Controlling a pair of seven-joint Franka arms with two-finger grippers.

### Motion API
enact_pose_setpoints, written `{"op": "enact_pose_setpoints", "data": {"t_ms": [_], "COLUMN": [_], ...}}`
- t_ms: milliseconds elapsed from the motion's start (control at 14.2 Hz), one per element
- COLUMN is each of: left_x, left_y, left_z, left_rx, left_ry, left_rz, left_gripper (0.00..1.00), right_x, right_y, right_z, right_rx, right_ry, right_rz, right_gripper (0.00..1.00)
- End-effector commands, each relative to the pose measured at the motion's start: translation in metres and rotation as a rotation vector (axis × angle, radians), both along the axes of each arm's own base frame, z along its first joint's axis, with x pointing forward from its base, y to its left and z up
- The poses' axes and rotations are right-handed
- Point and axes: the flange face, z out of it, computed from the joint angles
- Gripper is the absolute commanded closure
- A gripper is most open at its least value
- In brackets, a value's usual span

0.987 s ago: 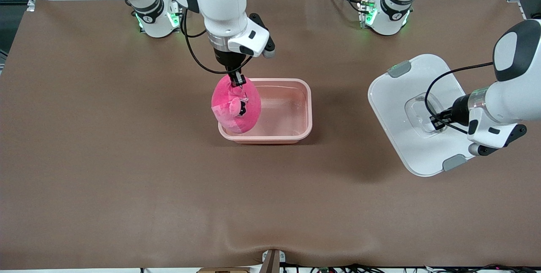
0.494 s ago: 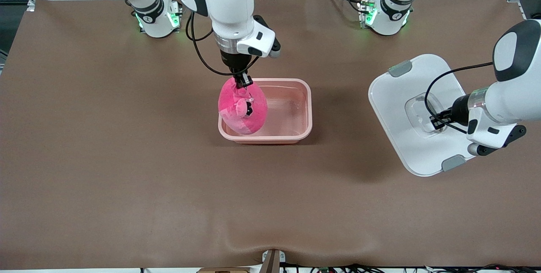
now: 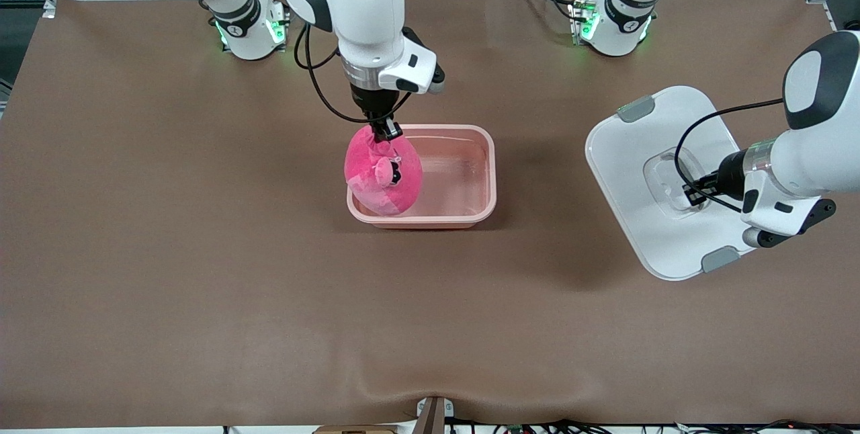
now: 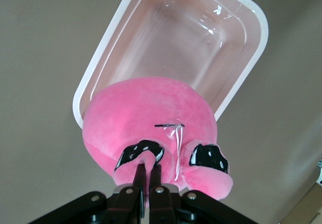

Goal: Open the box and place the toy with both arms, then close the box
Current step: 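Carry the pink toy over the pink box and release it inside, then withdraw the right gripper to rest while the left gripper returns the lid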

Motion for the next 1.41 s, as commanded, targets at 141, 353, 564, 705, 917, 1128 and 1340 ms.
{"op": "enact_pose_setpoints", "data": {"t_ms": [141, 353, 564, 705, 917, 1128, 1340], "left_x": [-0.003, -0.003, -0.002, -0.003, -0.003, -0.008, -0.017], "left_y": [0.001, 0.001, 0.001, 0.0, -0.008, -0.042, -0.104], "left_z": [0.004, 0.004, 0.005, 0.004, 0.007, 0.009, -0.002], "left_rx": [-0.007, -0.007, -0.008, -0.007, -0.008, -0.003, 0.044], "left_ry": [0.0, -0.002, -0.003, -0.002, -0.005, -0.004, 0.011], "left_rz": [-0.018, -0.018, -0.018, -0.019, -0.014, 0.042, 0.194], "left_gripper": [1.0, 1.0, 1.0, 1.0, 1.0, 1.0, 1.0], "right_x": [-0.003, -0.01, -0.008, -0.009, 0.0, 0.022, 0.044], "right_y": [-0.002, 0.003, 0.002, 0.001, -0.008, -0.041, -0.089], "right_z": [-0.001, -0.003, -0.001, 0.001, 0.007, 0.021, 0.039], "right_rx": [-0.025, -0.033, -0.033, -0.032, -0.024, -0.007, -0.003], "right_ry": [-0.005, 0.003, -0.001, -0.001, -0.011, -0.011, -0.011], "right_rz": [0.022, 0.029, 0.028, 0.031, 0.008, -0.08, -0.29], "right_gripper": [1.0, 0.4, 0.0, 0.0, 0.0, 0.0, 0.0]}}
